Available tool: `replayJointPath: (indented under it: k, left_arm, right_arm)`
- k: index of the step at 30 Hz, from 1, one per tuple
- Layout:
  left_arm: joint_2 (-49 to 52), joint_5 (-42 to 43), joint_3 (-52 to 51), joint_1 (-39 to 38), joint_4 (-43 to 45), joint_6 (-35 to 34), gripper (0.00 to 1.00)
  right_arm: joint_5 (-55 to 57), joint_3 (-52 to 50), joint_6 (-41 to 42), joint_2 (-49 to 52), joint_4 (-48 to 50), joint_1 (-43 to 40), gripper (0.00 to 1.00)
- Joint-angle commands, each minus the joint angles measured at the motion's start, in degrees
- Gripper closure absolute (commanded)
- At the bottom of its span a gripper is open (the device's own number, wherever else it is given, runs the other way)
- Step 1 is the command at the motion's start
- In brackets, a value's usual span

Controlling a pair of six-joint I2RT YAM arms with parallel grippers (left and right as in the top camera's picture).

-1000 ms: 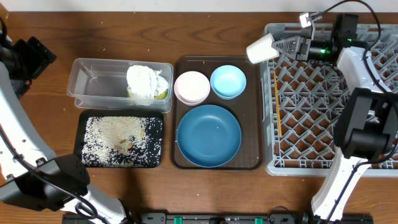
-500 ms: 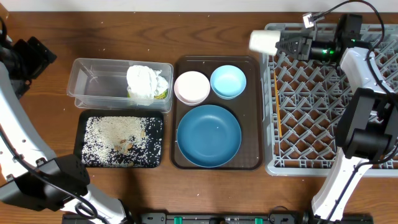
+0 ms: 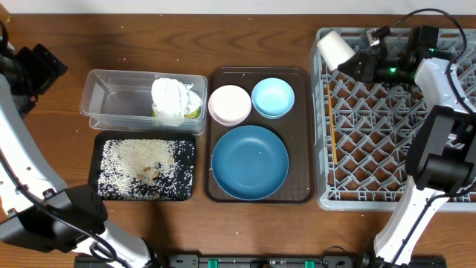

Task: Sort waste into correct bins and load items into the dishwasher rack
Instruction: 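Lower the white cup upright into the rack and open the right gripper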

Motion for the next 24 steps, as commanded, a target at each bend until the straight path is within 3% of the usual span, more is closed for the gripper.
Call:
replayJointPath:
  k: [1, 5, 14, 24]
  left_arm:
    - [0.33, -0.22, 0.31, 0.20, -0.20, -0.09, 0.08]
    - [0.33, -0.22, 0.31, 0.20, -0.20, -0.09, 0.08]
    - [0.33, -0.31, 0.31, 0.20, -0.20, -0.09, 0.08]
    - [0.33, -0.31, 0.31, 0.20, -0.20, -0.09, 0.08]
  right_arm:
    - [3.58, -0.02, -2.54, 0.35, -1.84, -1.07, 0.99]
    - [6.69, -0.02, -2.54, 0.33, -4.92, -2.23, 0.91]
    - [7.69, 0.17, -2.51, -1.81, -10.25, -5.68, 0.59]
    - [17.11, 0.17, 1.49, -14.27, -10.67, -2.69, 0.57]
